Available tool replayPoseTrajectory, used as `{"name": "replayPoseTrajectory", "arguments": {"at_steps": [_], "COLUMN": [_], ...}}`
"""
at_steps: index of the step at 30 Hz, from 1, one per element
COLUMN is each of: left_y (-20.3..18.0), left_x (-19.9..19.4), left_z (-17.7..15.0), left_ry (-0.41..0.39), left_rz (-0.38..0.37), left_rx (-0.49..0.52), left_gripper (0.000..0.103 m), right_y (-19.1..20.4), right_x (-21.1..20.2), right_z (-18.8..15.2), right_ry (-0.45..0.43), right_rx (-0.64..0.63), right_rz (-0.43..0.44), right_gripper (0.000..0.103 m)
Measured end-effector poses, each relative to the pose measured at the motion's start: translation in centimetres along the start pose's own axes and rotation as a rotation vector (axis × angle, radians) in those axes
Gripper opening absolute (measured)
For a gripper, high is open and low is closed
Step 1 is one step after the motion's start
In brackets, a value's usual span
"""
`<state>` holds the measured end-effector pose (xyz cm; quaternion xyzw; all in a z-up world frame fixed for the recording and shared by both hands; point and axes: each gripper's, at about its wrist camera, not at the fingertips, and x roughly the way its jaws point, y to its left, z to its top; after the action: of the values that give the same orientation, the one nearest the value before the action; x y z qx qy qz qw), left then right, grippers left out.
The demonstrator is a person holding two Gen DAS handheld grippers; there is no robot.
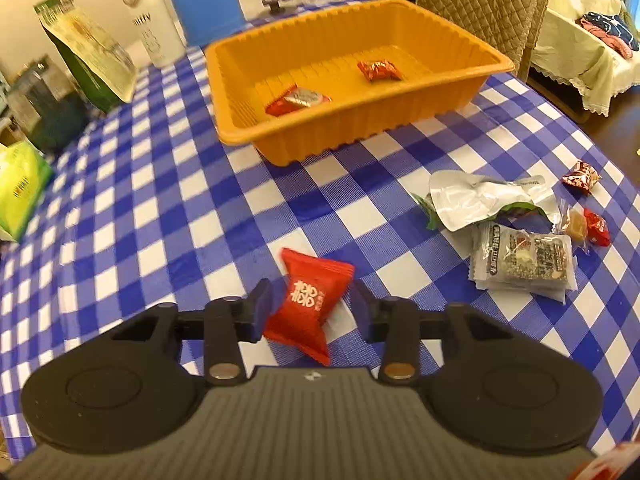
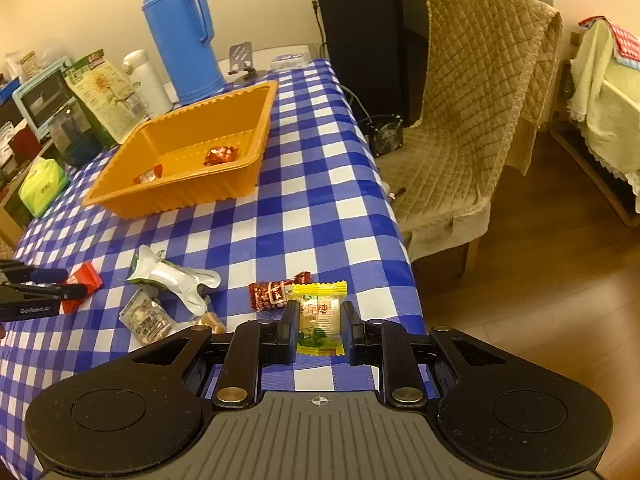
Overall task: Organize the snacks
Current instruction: 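Grasp the red square packet with the left gripper while the right holds the yellow-green packet, then carry both held packets over the orange tray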
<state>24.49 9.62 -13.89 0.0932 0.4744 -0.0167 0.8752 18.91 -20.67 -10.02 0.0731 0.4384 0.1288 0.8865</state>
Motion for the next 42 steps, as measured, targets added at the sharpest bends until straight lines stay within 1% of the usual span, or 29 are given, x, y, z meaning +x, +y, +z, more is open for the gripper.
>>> {"name": "replayPoseTrajectory", "arguments": {"at_steps": [5,8,16,23,27,32,37,42], "left_y": [0.2,0.6,1.6,2.3,2.5,2.5,2.1,2.0], "left_x": [0.5,0.5,-0.7,-3.3,-4.8,-6.0,-5.6,-4.7], "left_z": [0.0,-0.1,-0.4,0.4,1.9,4.7,7.7,10.4], "left_ry": [0.022,0.022,0.002,-0.03,-0.065,-0.118,-0.149,-0.167], "left_rz": [-0.023,-0.034,-0.048,-0.07,-0.086,-0.109,-0.116,-0.113], "left_rx": [-0.017,-0.039,-0.096,-0.154,-0.17,-0.176,-0.166,-0.159], "left_gripper": [0.025,0.022,0.021,0.021,0.021,0.021,0.021,0.021], "right_y": [0.1,0.3,1.2,3.0,4.8,7.3,9.4,10.7], "right_x": [-0.1,0.0,0.5,1.3,2.0,3.4,5.5,7.4], "right_z": [0.1,0.3,1.0,2.5,4.0,6.4,9.0,11.1], "right_ry": [-0.002,-0.001,0.002,0.002,-0.008,-0.028,-0.039,-0.046], "right_rx": [0.009,0.006,-0.007,-0.04,-0.073,-0.107,-0.117,-0.113], "right_rz": [-0.005,-0.002,0.038,0.104,0.149,0.203,0.244,0.26], "right_gripper": [0.022,0.022,0.022,0.022,0.022,0.022,0.022,0.022]}}
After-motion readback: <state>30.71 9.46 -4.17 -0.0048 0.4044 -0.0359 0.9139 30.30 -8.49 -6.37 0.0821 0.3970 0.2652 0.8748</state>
